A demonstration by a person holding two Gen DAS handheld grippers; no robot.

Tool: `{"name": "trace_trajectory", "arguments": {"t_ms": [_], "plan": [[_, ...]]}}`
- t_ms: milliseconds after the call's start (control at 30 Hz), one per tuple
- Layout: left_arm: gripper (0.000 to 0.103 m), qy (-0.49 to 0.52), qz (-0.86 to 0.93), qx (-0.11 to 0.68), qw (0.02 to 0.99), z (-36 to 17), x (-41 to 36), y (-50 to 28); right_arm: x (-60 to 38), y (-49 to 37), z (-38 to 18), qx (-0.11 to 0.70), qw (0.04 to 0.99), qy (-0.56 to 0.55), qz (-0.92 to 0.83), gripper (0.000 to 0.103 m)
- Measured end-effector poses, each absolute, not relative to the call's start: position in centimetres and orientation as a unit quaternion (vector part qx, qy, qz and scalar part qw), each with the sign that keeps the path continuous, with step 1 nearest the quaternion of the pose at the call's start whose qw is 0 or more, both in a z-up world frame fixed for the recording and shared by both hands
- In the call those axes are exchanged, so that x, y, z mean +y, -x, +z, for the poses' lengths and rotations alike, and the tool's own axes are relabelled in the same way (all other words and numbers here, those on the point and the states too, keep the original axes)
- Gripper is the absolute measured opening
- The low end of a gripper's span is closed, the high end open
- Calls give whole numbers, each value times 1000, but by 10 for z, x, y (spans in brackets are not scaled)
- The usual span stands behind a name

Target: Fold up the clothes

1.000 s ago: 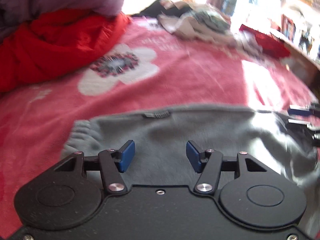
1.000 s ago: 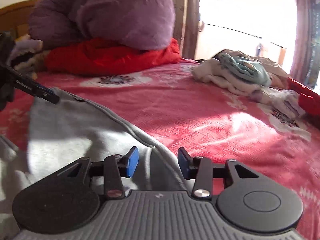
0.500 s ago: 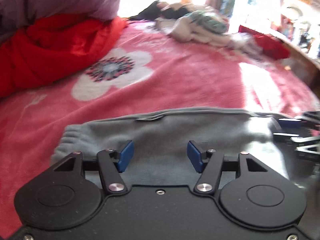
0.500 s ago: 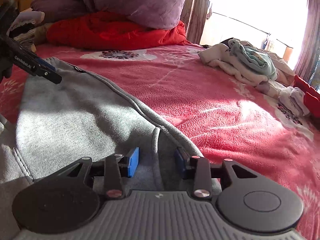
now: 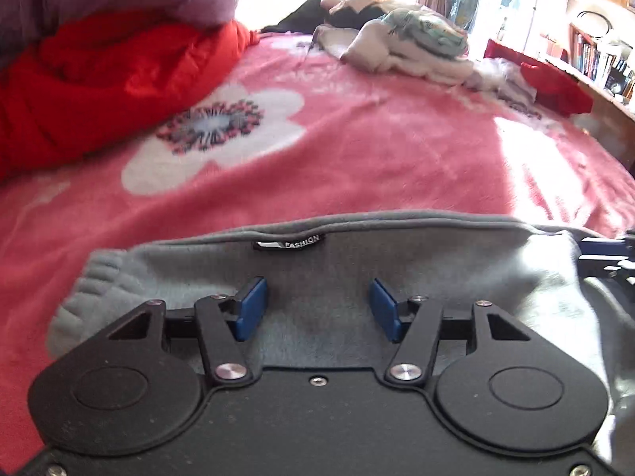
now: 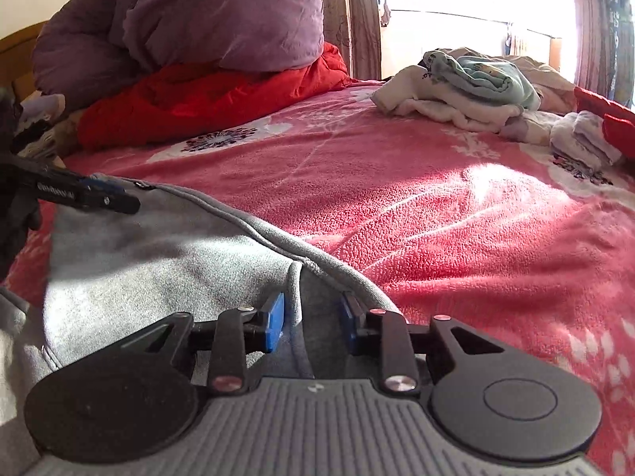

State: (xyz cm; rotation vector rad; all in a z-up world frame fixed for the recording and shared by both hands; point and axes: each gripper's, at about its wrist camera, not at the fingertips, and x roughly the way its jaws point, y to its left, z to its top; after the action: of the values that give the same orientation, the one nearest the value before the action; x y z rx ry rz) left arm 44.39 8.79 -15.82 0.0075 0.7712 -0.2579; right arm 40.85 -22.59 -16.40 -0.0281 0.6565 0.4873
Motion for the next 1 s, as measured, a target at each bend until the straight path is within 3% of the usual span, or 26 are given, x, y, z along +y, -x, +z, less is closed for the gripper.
{"name": "trace_trajectory", "arguments": {"t_ms": [167,400,567,733,833,1000], "plan": [[65,-22,-102,373,922,-156,76,-455,-229,-410,-167,321,917,-3,237,29],[61,-31,-125,355,926,-126,78,-417,-233,-410,-160,324,915,-16,239,29],[38,-43,-187,351,917,-107,61,-362,-220,-391,-146,309,921,73,226,33],[38,-70,-229,379,894,-136,25,-332,-230,-375,-147,304,923,88,221,35],[46,-69,-188,369,908,-163,12,-345,-241,-366,-141,293,929,67,215,36],[45,-24,-166,367,915,-151,21,-336,-264,-344,-138,293,935,14,201,36]]}}
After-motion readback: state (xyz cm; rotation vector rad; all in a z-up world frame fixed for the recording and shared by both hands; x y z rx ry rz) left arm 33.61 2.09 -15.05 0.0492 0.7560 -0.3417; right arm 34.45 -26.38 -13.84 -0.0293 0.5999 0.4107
